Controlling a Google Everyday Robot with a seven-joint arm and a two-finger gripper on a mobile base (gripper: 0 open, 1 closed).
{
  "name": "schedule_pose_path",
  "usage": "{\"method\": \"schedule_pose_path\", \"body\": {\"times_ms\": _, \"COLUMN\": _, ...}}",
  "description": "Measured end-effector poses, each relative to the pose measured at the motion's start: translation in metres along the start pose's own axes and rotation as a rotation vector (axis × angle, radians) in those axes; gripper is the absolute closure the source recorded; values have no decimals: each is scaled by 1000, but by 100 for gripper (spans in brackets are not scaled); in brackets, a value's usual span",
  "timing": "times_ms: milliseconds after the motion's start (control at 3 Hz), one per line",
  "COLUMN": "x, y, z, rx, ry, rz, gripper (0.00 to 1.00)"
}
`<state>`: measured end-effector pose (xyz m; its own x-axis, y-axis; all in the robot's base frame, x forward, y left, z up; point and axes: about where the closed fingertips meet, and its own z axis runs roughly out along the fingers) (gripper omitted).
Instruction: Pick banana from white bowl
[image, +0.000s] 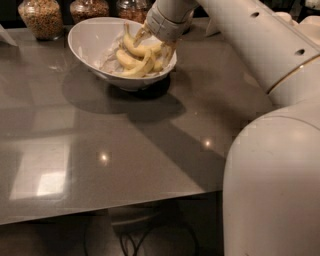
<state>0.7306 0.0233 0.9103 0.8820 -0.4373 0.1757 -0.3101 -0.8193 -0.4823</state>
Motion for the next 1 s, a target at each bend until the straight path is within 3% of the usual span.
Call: {"method": "schedule_pose_path", "body": {"times_ms": 1000, "x": -14, "y": 19, "z": 25, "rx": -97, "ry": -47, "rz": 0, "gripper": 41}}
